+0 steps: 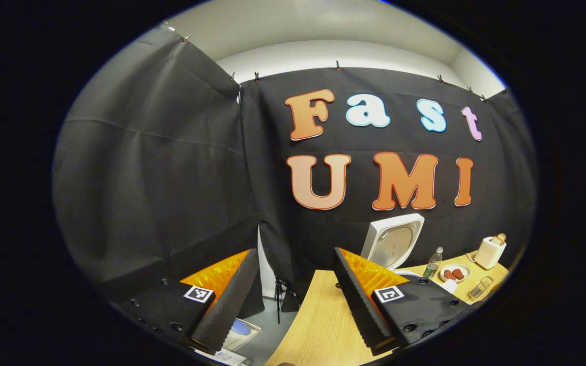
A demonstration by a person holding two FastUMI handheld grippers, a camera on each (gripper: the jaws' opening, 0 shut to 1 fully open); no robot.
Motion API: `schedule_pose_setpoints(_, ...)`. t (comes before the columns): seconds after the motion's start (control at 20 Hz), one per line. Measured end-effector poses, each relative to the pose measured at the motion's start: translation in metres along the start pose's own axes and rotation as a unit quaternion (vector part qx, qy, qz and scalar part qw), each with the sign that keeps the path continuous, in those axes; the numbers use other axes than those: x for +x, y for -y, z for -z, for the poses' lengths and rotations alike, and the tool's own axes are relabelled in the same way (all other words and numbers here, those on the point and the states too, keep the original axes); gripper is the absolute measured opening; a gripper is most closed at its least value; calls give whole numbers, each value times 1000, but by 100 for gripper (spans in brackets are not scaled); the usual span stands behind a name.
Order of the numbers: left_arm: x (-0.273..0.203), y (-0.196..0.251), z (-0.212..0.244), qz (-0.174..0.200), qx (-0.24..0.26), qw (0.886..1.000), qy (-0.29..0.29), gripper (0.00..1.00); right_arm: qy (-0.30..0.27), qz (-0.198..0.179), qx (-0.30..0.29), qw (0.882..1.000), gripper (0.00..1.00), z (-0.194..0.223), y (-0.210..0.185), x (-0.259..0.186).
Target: Close the left gripper, press the button to open the rice cooker; take a wooden spoon from the chopstick holder with the right hand, scoop a spoonful of rice and pour it into the rice cooker, then put the wooden spoon back into the chopstick holder.
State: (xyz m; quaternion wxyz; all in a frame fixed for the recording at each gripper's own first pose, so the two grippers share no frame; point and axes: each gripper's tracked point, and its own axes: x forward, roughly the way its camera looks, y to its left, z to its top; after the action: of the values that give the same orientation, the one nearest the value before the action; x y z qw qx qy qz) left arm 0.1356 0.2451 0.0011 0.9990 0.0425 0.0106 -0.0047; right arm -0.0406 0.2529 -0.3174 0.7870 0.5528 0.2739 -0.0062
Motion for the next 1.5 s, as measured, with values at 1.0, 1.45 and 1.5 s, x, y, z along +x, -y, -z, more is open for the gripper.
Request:
schedule_pose_setpoints(1.0, 7, 1, 9, -4, -13, 1000, -9, 99, -49, -111, 96, 988, 16, -10, -120, -1)
schedule_pose_setpoints(1.45, 11, -2, 9, -4, -26, 1000, -11, 99, -77, -132, 104, 983, 16, 14, -196, 46)
schedule_pose_setpoints(1.5, 11, -2, 10, -5, -25, 1000, -13, 99, -82, -134, 99, 983, 16, 20, -205, 53)
